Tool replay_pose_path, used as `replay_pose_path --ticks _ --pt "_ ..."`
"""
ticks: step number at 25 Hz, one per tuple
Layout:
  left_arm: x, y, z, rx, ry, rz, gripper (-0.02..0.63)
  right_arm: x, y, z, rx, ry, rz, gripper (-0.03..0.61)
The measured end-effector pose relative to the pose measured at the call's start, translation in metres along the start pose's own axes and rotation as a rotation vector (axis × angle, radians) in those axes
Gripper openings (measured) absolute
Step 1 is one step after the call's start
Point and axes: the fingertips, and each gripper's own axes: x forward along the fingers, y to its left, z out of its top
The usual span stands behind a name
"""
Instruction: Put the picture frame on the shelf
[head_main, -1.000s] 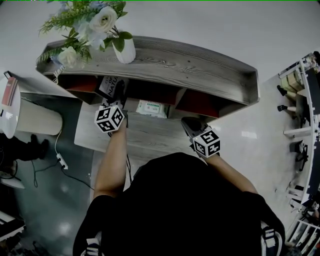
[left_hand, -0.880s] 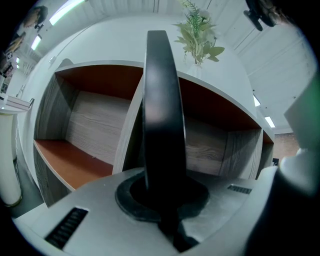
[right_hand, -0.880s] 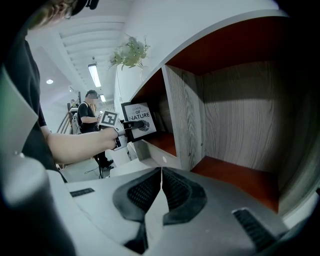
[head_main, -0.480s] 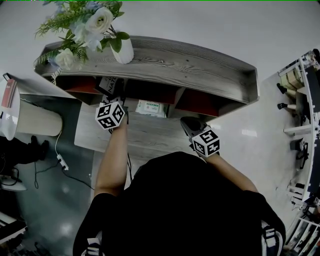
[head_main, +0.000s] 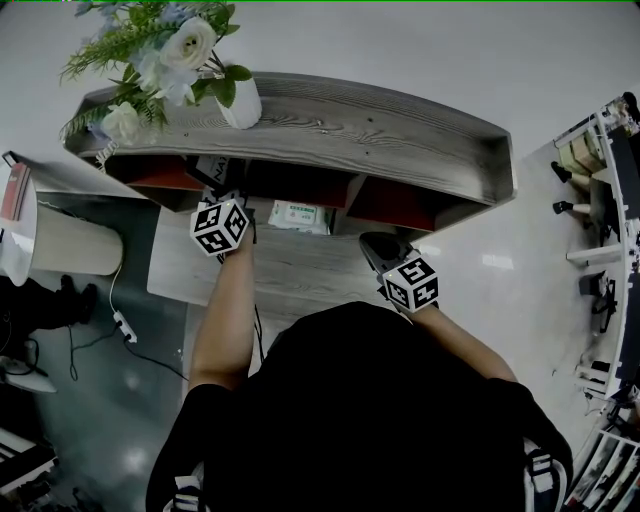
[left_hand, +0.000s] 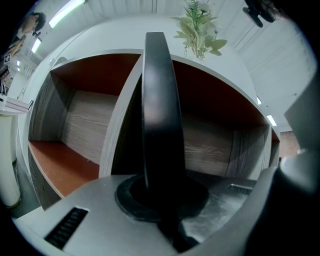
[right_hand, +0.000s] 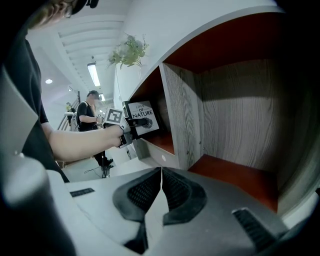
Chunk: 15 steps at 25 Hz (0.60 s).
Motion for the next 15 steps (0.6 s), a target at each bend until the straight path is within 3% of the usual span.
replay_pose_path --ticks 15 --pt "0.013 -0.005 0.001 -0.004 -0.017 0.009 0.029 0.005 0.001 -0.003 0.005 0.014 0.012 0.017"
